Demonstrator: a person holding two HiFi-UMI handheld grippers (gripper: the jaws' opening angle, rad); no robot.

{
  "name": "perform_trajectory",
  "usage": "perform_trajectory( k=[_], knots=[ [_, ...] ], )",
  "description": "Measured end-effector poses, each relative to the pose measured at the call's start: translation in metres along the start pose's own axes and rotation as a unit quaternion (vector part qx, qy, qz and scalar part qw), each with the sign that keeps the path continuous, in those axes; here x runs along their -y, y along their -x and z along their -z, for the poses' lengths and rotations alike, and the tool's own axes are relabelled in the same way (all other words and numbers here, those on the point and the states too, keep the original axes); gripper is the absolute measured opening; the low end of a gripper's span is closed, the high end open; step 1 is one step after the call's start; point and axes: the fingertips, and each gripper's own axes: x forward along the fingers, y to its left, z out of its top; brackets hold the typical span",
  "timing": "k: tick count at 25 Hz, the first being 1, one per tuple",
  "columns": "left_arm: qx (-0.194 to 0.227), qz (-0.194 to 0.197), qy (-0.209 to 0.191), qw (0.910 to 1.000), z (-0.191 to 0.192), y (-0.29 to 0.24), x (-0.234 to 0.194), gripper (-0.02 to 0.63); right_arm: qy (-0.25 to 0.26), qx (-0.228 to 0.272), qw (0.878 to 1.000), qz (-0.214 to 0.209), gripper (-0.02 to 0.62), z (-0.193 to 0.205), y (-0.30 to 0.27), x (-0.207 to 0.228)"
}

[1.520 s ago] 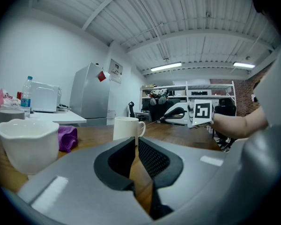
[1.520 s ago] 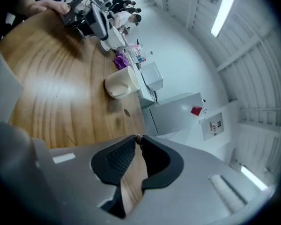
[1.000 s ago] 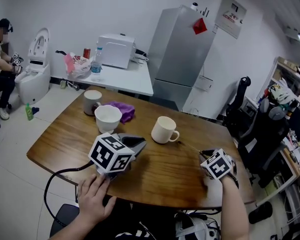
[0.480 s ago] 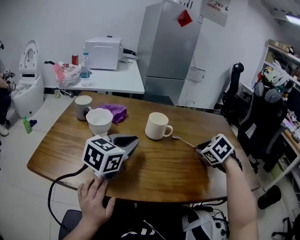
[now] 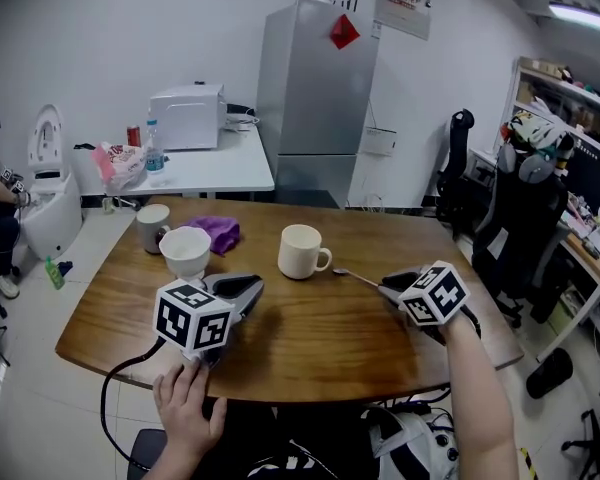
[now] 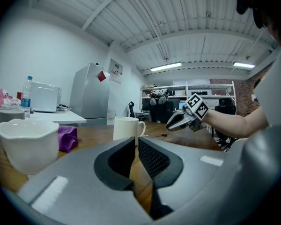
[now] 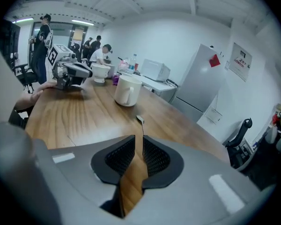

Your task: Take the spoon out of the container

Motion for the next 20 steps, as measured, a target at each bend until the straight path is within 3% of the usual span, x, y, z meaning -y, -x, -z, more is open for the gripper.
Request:
perform_trajectory(
  k=[5, 10, 20],
  knots=[
    [0.000, 0.001, 0.000, 1.0000, -0.001, 0.002, -0.002, 0.023, -0.022, 0.079, 0.997, -0.011, 0.038, -0.030, 0.009, -0.014],
    [0.000, 0.000, 0.001, 1.0000, 0.001, 0.008, -0.008, 0.023, -0.038, 0.173, 0.984, -0.021, 0.026, -0.067, 0.012, -0.031],
    [0.002, 0.000, 0.001, 1.0000, -0.001, 0.006, -0.006, 0.023, -0.107, 0.242, 0.961, -0.079, 0.006, -0.095, 0.000, -0.068]
  ],
)
